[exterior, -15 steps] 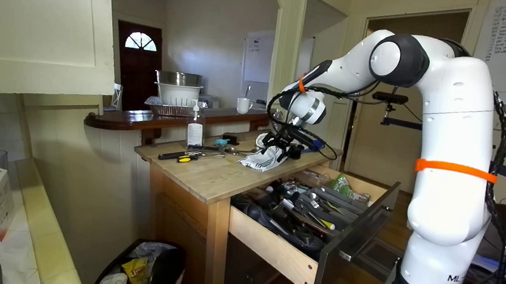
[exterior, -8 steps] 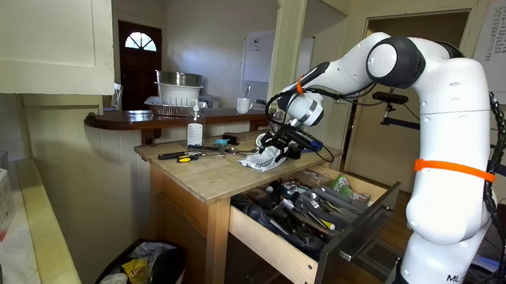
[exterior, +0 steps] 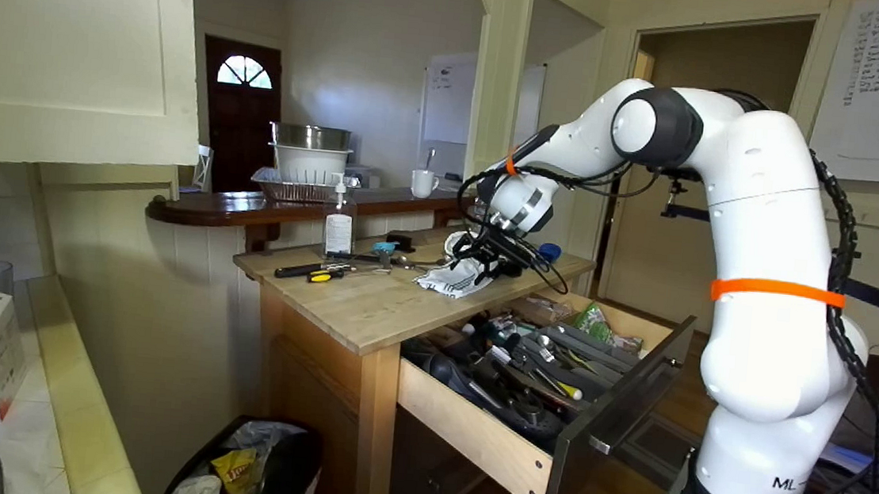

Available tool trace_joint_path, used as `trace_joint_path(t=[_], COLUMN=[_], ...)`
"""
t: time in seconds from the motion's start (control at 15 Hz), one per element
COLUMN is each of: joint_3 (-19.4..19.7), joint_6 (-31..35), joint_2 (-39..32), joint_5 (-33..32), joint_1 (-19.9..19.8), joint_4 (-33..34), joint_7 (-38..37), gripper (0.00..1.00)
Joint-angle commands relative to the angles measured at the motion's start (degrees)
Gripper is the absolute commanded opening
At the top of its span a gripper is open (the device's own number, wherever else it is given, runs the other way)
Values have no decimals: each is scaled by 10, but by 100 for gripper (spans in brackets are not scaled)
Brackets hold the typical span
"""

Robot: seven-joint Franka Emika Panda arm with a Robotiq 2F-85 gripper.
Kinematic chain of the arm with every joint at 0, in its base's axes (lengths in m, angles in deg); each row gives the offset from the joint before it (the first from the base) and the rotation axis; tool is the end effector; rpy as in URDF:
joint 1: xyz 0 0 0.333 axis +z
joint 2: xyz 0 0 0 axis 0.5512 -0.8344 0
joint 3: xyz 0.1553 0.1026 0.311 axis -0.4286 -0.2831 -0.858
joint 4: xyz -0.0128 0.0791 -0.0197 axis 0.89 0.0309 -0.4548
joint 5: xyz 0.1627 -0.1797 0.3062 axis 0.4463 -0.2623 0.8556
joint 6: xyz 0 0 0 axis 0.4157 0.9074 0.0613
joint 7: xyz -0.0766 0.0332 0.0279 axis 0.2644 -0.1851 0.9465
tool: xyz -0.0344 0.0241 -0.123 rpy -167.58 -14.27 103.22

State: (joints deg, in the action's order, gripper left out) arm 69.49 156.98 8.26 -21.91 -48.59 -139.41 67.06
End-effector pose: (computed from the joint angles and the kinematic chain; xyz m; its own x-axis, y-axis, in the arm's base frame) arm 0.6306 -0.2481 0.3493 0.7024 -0.6766 0.2209 -0.5276 -0.7033 -0.4764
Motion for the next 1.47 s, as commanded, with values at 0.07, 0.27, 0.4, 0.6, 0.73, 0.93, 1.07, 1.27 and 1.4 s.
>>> trace_joint_path(t=[0.07, 0.27, 0.4, 0.6, 0.73, 0.93, 1.07, 1.27, 1.4], joint_3=[-18, -28, -31, -29, -29, -26, -22, -16, -18], joint_6=[29, 39, 39, 40, 40, 36, 36, 37, 28], joint_2=[-49, -65, -68, -62, -62, -61, -60, -39, -12], joint_5=[18, 19, 14, 11, 11, 3, -7, -26, -40], joint_1=[-23, -32, -35, -36, -37, -34, -32, -29, -33], joint_4=[45, 59, 63, 57, 56, 54, 50, 33, 23], joint_7=[-2, -3, -6, -11, -13, -22, -27, -21, -3], gripper=[60, 54, 51, 52, 40, 7, 0, 1, 1])
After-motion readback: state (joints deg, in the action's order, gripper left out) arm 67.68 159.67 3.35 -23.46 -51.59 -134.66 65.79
